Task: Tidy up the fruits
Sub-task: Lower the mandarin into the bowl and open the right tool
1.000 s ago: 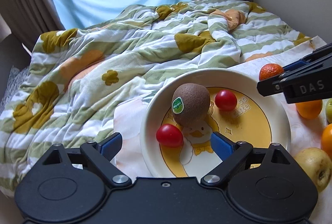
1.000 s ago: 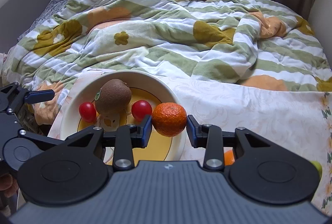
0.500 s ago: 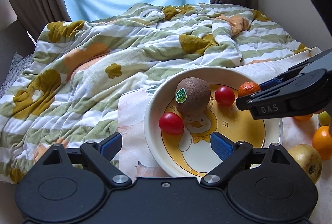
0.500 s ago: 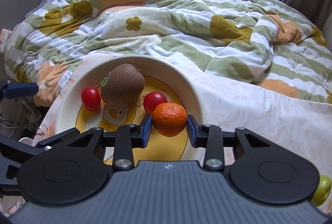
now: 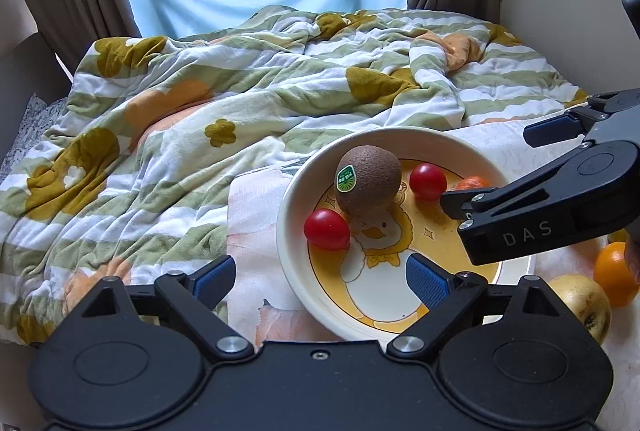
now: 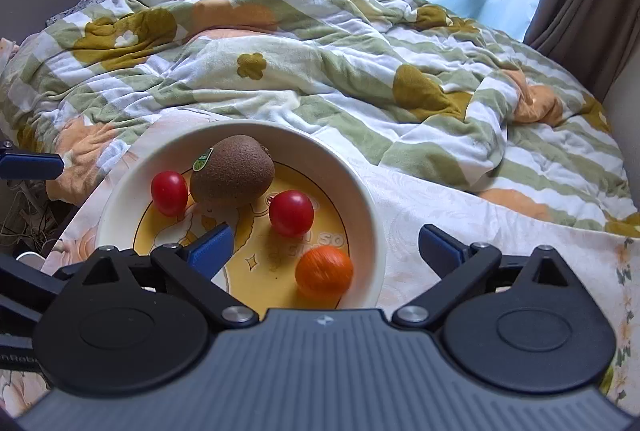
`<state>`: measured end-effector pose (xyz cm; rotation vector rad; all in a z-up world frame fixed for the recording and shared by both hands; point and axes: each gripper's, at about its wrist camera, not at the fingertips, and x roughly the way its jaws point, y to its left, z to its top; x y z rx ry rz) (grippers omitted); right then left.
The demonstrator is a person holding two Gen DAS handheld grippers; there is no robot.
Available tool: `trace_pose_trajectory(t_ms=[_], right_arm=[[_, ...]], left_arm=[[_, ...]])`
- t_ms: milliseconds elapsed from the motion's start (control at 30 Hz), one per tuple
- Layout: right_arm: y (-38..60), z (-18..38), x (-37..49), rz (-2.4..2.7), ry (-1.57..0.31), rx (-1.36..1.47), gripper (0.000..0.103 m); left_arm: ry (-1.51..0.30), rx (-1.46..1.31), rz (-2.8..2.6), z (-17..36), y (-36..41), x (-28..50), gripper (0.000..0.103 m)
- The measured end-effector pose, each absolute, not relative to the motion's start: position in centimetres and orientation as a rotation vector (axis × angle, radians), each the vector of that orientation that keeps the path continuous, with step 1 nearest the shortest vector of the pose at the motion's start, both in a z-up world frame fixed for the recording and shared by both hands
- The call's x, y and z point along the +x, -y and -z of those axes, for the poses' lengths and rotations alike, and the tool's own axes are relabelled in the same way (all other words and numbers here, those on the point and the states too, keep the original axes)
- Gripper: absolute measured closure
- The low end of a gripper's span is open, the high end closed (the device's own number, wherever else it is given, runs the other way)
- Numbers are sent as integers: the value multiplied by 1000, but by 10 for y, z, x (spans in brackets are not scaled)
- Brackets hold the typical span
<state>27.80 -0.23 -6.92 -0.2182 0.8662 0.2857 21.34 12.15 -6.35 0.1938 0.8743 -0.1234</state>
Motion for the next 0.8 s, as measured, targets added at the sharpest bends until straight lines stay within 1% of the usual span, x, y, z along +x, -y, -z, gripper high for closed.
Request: trace_pose_trajectory(t_ms=[367,800], right_arm=[[16,48,258,-248,-845,-173,0],[65,2,185,-272,-770,-112,0]], left_arm=[[-825,182,91,41,-119,188,8],[-727,115,-31,-1,-87,113,7]])
